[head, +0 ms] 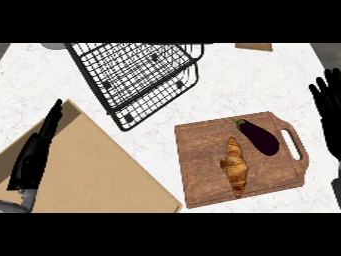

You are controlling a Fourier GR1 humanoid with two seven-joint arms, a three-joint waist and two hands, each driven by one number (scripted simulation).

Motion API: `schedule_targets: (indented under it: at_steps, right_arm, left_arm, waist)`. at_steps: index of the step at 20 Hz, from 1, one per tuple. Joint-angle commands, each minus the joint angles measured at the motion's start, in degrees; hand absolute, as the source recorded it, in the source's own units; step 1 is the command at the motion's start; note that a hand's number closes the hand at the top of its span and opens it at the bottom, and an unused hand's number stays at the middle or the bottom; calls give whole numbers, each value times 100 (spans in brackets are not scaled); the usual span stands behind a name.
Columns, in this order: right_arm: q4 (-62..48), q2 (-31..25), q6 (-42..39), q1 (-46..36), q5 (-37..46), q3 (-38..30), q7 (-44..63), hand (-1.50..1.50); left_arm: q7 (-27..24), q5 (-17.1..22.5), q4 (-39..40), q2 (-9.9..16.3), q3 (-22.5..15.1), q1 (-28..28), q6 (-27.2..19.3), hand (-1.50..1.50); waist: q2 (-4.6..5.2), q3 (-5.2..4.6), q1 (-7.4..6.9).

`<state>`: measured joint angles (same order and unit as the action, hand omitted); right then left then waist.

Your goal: Pick the croissant from the cutting board and place it in the tiered basket

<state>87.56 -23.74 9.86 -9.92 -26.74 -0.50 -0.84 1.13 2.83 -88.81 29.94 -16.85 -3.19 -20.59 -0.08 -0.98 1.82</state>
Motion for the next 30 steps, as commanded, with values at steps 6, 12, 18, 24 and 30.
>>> schedule_targets:
  at_steps: [6,12,18,24,30]
  right_arm:
    - [1137,505,-1289,-1273,428,1805,-375,150]
    - [-51,1437,1885,-396,2585,1929,-124,-150]
    - [870,407,1079,-692,3282,2531,1924,-150]
    - [1203,-1065,-242,-879,3991,3164,4059,-150]
    - [2110,-1493,-1516,-1659,4076,3532,6555,-150]
  left_arm:
    - [-408,-352,-390,63,-291,-671,379,0]
    - [-352,-251,-543,-98,-293,-489,539,0]
    - [-371,-411,-621,-110,-102,-221,611,0]
    - [-421,-394,-501,-73,-24,-271,626,0]
    - [-444,-387,-406,-22,67,-328,715,0]
  waist:
    - [-30,94,-448]
    - [5,98,-226]
    - [-31,84,-198]
    - [-104,35,-97]
    - [-71,52,-116]
